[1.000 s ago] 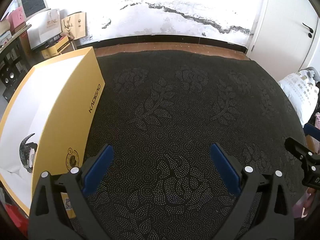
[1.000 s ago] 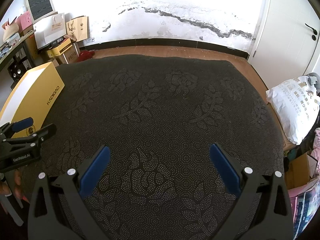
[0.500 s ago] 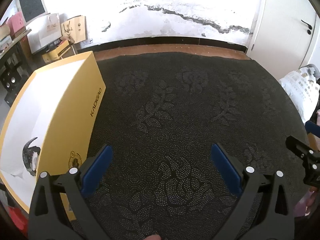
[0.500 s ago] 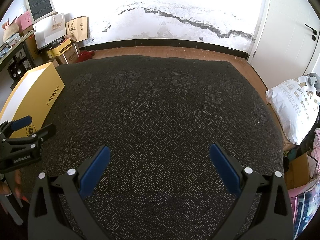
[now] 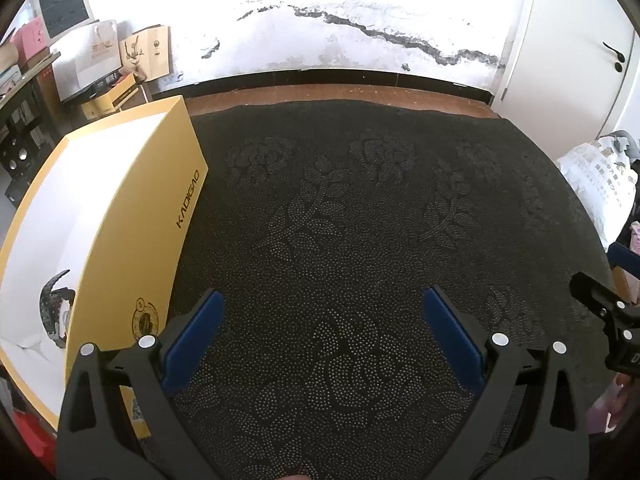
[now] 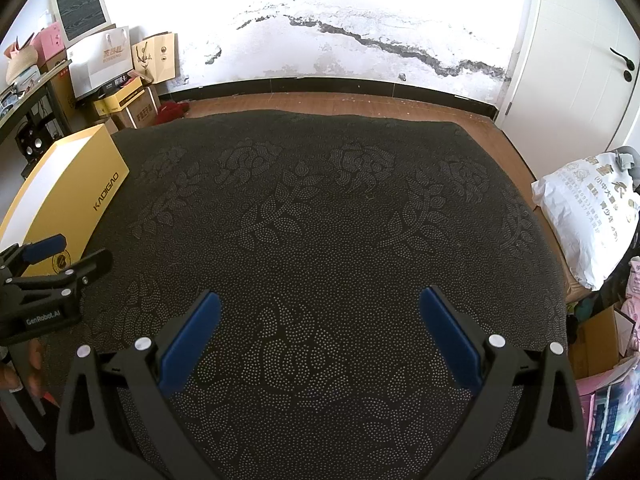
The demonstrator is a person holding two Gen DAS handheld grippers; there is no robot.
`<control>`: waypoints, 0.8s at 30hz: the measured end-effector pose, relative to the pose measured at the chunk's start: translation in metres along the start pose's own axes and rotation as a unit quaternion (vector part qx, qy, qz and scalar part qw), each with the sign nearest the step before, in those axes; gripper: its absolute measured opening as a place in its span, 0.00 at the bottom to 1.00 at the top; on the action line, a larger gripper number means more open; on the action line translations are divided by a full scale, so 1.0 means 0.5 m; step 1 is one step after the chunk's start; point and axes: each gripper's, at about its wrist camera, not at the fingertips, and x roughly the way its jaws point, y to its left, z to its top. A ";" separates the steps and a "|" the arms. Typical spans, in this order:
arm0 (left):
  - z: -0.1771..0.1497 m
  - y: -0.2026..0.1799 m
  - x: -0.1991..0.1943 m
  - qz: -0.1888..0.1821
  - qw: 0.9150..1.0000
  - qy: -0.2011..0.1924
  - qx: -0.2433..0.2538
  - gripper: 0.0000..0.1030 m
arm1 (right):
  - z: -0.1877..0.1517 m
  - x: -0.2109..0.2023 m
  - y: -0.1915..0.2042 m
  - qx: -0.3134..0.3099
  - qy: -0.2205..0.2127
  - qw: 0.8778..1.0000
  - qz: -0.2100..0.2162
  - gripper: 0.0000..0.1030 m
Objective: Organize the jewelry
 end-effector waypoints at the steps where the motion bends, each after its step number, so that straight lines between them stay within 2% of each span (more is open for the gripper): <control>1: 0.001 -0.001 0.000 0.002 1.000 0.000 0.001 0.94 | 0.000 0.000 0.000 -0.001 0.000 1.000 0.000 0.94; 24: 0.001 -0.005 0.000 0.004 1.000 -0.002 0.006 0.94 | 0.002 0.000 -0.001 -0.001 0.000 1.000 -0.001 0.94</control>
